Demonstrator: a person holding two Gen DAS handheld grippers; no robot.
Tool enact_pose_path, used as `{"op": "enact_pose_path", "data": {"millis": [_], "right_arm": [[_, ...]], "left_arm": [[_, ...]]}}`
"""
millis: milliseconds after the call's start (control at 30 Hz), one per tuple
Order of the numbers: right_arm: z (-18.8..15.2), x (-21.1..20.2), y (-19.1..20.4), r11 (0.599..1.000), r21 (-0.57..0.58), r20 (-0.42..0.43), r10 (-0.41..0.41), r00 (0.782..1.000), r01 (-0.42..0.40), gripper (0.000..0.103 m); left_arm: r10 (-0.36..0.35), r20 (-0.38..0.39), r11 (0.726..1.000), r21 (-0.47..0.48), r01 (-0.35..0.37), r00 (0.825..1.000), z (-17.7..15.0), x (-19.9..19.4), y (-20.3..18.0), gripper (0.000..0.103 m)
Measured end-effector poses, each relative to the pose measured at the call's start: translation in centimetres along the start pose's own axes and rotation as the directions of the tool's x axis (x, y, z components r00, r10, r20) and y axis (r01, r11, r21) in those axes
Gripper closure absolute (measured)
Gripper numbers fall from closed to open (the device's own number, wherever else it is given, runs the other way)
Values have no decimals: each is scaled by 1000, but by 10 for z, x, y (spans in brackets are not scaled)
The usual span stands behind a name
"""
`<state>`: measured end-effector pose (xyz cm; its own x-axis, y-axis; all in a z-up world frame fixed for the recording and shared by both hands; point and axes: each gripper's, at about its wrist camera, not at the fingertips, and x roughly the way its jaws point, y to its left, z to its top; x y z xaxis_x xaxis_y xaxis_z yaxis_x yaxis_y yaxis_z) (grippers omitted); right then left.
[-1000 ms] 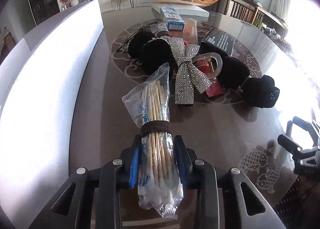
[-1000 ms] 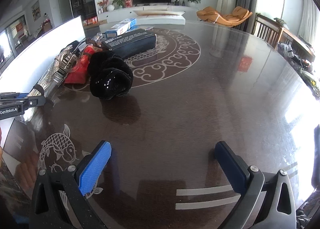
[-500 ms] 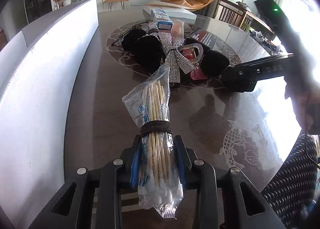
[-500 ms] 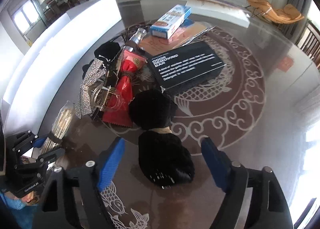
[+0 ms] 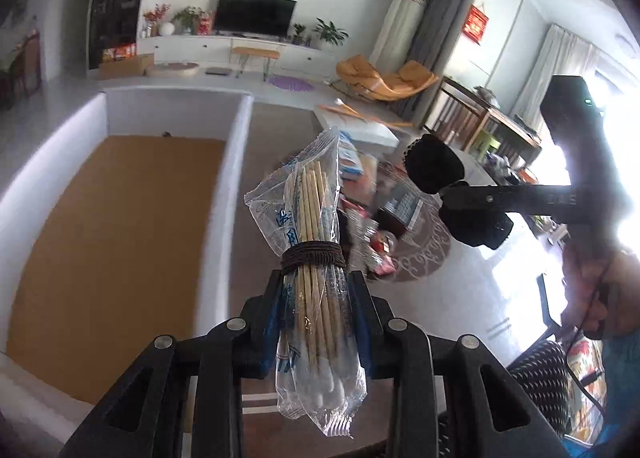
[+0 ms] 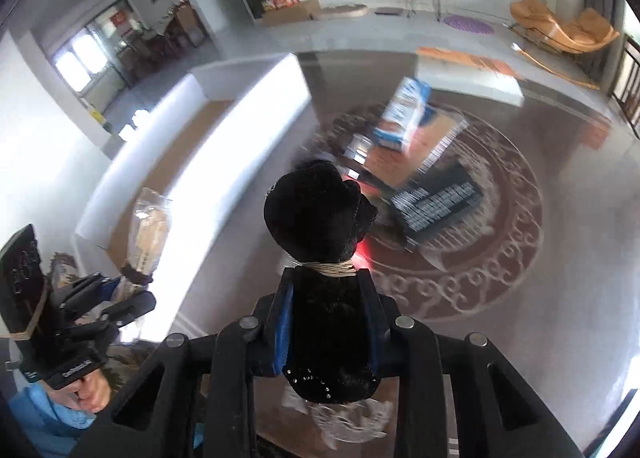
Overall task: Organize objects
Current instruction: 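Carry the swab bundle to the white box with left tool while right carries a black hat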
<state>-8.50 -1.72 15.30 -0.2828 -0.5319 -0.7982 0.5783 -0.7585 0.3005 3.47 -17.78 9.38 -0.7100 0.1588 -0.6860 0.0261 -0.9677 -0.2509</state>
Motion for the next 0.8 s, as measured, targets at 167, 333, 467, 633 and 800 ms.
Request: {"op": "enact_pose_path", "data": {"millis": [167, 333, 467, 633, 800], "right_arm": [[40, 30, 115, 978, -88, 27, 193, 981, -190, 73], [47, 92, 187, 980, -146, -42, 128, 991, -133, 46], [35, 103, 181, 985, -150, -29, 82, 996, -86, 25], [5, 63, 108, 994, -102, 120, -25, 992, 37, 9], [-53, 38, 6, 966, 60, 186, -258, 948, 251, 7]], "left_arm": [[246, 3, 965, -90, -245, 969, 9, -27, 84, 72], [480, -110, 860, -136, -492, 870, 3, -23, 144, 41], [516, -108, 831, -176, -527, 850, -6, -21, 152, 11], [435, -55, 887, -143, -439, 899, -3, -7, 112, 11], [180, 18, 983, -35, -179, 984, 3, 2, 16, 10]]}}
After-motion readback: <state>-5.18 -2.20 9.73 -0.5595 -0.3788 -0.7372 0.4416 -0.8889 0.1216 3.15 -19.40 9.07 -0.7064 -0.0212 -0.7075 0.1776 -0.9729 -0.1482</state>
